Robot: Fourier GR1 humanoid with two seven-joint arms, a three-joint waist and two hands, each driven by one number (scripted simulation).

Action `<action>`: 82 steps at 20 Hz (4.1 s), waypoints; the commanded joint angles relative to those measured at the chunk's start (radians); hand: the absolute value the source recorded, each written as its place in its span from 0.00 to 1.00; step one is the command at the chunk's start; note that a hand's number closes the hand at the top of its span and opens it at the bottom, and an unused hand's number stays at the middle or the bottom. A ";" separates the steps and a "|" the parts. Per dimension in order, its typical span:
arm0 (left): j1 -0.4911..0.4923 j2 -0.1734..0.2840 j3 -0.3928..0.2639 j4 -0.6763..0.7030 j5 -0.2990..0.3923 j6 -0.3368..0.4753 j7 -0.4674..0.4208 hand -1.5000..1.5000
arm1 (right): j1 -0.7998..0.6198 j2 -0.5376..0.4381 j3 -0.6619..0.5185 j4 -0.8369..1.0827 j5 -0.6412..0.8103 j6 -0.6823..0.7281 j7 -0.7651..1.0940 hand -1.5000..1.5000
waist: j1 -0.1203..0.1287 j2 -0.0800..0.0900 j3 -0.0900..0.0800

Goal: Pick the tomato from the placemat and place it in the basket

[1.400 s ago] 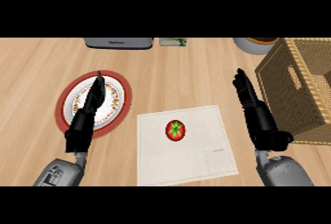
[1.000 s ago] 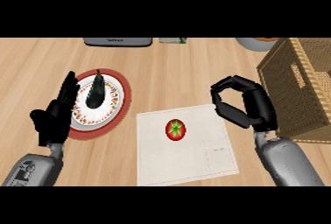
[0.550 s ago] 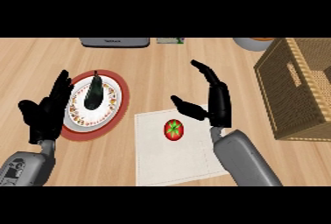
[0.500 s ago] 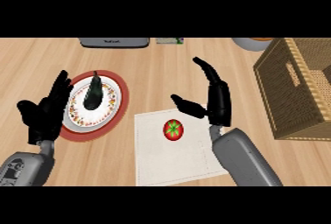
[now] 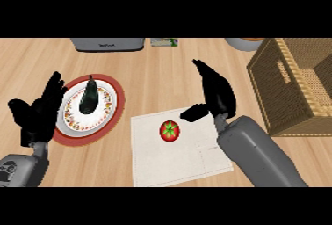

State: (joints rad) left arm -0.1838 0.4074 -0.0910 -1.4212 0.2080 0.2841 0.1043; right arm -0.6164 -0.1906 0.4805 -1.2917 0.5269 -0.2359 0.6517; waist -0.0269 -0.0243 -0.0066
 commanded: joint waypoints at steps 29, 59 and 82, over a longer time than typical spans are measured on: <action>0.005 -0.069 0.115 -0.028 -0.088 -0.124 0.009 0.50 | 0.346 0.108 0.006 -0.407 0.117 0.285 0.141 0.00 | 0.028 0.024 0.007; 0.046 -0.171 0.176 -0.099 -0.203 -0.189 0.047 0.50 | 0.250 0.191 0.113 -0.006 0.195 0.018 0.064 0.00 | 0.035 0.024 0.007; -0.024 -0.176 0.229 -0.084 -0.213 -0.224 0.094 0.50 | 0.189 0.190 0.086 0.160 0.096 0.180 -0.108 1.00 | 0.036 0.025 0.007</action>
State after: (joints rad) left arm -0.2062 0.2128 0.1241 -1.4775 -0.0208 0.0785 0.1711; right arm -0.4034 -0.0113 0.5417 -1.1851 0.6419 -0.1303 0.5765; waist 0.0027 -0.0096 -0.0038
